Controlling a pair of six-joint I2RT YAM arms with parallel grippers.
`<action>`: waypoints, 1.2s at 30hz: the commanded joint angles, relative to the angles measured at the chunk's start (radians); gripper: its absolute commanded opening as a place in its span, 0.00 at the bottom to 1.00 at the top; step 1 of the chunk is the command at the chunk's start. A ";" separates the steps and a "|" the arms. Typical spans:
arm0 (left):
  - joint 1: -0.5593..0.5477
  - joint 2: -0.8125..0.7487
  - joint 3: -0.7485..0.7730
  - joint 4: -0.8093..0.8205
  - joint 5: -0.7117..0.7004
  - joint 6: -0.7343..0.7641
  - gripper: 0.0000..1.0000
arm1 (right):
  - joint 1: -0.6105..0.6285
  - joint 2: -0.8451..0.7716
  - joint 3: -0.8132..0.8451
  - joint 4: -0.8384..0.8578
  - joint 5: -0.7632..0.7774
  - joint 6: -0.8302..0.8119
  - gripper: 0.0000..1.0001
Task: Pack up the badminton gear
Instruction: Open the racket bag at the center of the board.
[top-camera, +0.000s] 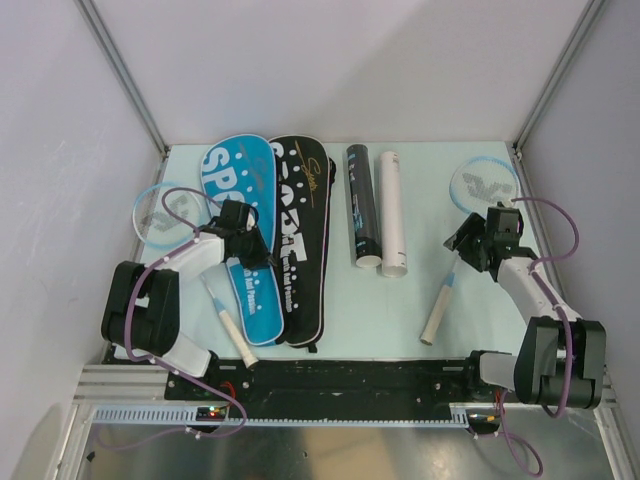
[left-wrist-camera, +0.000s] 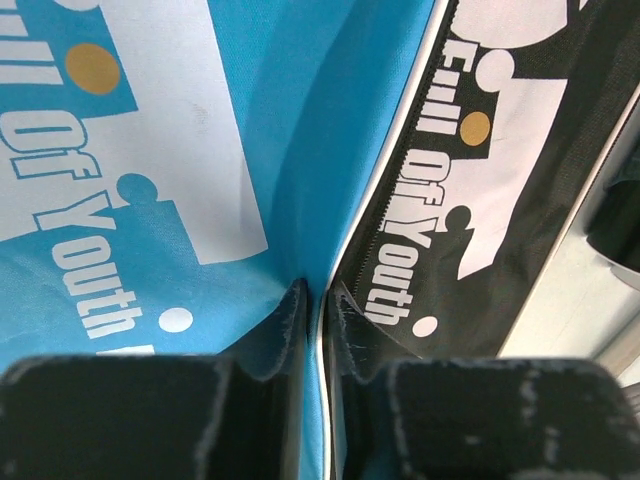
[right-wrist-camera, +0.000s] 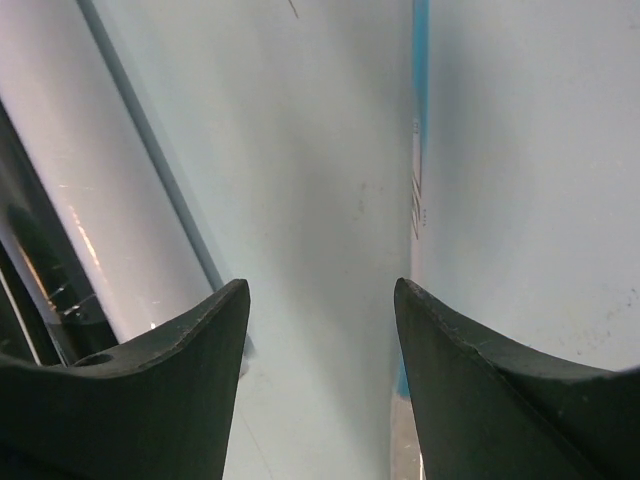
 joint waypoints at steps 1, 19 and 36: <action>-0.011 -0.020 0.040 0.015 0.000 0.012 0.11 | -0.029 0.032 -0.012 0.052 -0.057 -0.043 0.65; -0.017 -0.018 0.065 0.014 -0.022 0.023 0.24 | -0.073 0.083 -0.032 0.082 -0.134 -0.078 0.65; -0.018 -0.021 0.081 0.013 -0.008 0.014 0.00 | -0.090 0.107 -0.034 0.071 -0.110 -0.052 0.65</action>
